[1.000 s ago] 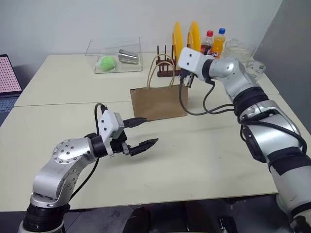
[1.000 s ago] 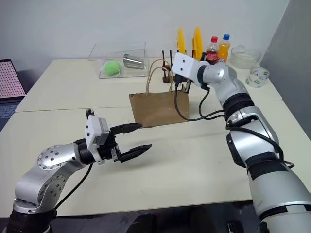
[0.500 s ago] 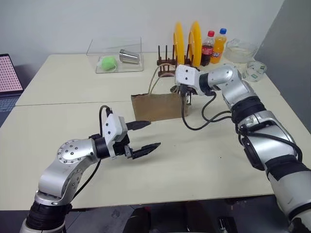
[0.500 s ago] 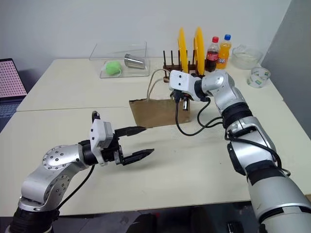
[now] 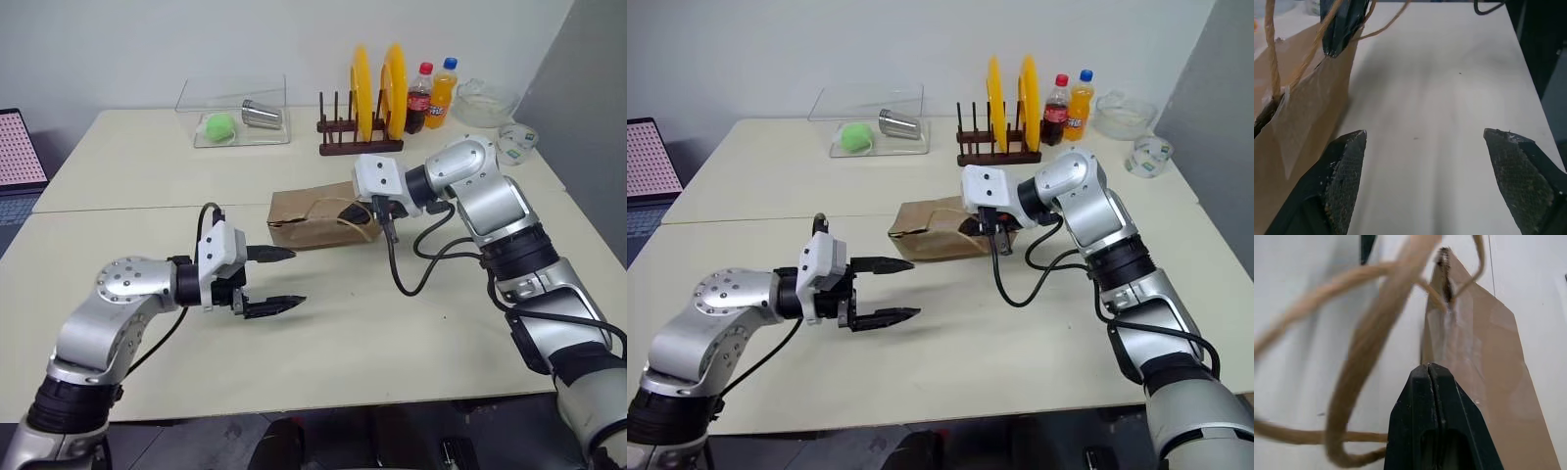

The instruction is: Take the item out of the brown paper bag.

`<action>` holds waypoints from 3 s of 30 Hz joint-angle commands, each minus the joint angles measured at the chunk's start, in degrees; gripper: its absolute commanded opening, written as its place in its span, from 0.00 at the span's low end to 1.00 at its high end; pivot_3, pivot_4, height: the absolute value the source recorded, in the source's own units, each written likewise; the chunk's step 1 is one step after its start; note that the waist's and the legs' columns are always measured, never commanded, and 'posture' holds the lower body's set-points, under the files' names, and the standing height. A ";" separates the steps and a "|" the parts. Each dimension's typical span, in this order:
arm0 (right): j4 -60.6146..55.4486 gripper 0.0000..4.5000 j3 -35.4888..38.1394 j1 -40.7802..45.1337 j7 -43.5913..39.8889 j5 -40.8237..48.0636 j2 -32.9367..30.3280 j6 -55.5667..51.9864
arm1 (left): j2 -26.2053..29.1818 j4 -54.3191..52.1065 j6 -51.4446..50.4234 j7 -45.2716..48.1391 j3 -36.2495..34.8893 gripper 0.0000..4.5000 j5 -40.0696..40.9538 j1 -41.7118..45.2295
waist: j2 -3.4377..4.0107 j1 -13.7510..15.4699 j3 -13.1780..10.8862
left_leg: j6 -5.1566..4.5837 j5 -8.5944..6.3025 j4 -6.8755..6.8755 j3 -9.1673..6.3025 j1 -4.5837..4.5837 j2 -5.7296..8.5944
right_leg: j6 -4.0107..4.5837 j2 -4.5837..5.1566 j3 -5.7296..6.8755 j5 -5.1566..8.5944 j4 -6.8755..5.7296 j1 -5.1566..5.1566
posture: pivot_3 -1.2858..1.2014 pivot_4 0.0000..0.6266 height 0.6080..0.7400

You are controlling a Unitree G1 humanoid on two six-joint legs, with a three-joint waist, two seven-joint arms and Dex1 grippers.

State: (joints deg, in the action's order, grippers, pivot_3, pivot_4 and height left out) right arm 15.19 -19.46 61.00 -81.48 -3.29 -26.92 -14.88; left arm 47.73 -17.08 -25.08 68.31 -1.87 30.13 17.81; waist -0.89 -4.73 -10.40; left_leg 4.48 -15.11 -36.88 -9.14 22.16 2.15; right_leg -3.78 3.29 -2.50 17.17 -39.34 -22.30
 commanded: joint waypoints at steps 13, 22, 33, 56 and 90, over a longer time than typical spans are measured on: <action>-14.52 0.00 -3.97 -5.98 -3.80 4.23 -5.89 -7.89 | 2.92 -2.33 0.33 6.80 0.01 0.89 1.44 -1.69 | 0.00 0.06 0.00 | -0.01 -0.01 -0.01 -0.05 0.08 -0.01 | 0.00 0.00 0.06 0.00 0.08 0.00 | 0.52 0.24 1.00; -18.25 0.00 0.92 -7.79 4.04 6.20 -5.01 -7.00 | 0.76 -1.22 3.24 4.03 0.05 0.89 -0.42 -0.09 | 0.00 0.11 0.00 | -0.01 -0.01 0.00 -0.05 0.09 -0.02 | 0.00 0.00 0.06 0.00 0.11 0.01 | 0.52 0.24 1.00; -53.45 0.71 19.07 -37.57 19.63 18.29 -10.85 -28.63 | -6.09 4.45 27.50 5.07 7.25 1.00 -12.70 6.09 | -0.02 2.83 0.01 | 0.07 0.03 -0.04 -0.10 0.48 0.03 | -0.01 0.08 0.17 0.00 0.36 -0.09 | 0.52 0.24 1.00; -75.19 0.87 22.26 -71.34 40.35 31.01 -18.97 -34.63 | -16.95 33.79 66.80 6.42 21.59 1.00 -28.23 14.69 | -0.03 2.87 0.05 | -0.15 0.01 -0.10 -0.04 -0.02 0.05 | -0.15 0.03 0.13 -0.08 0.36 0.43 | 0.52 0.24 1.00; -75.19 0.87 15.93 -73.03 60.16 39.67 -24.80 -27.74 | -24.69 34.69 49.66 -6.23 18.81 0.05 -25.72 24.64 | -0.10 2.81 0.04 | -0.15 0.01 -0.11 -0.05 -0.16 0.05 | -0.16 0.03 0.15 -0.07 0.38 0.60 | 0.52 0.24 1.00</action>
State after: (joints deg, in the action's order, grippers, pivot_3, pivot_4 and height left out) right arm -54.98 -3.05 -12.88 -22.32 36.93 -52.42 -44.05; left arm 23.29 18.90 25.73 63.13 18.72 3.39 40.94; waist -0.99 -1.92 -10.36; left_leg 4.33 -15.09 -36.99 -9.20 22.00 2.20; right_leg -3.94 3.31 -2.34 17.10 -38.96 -21.70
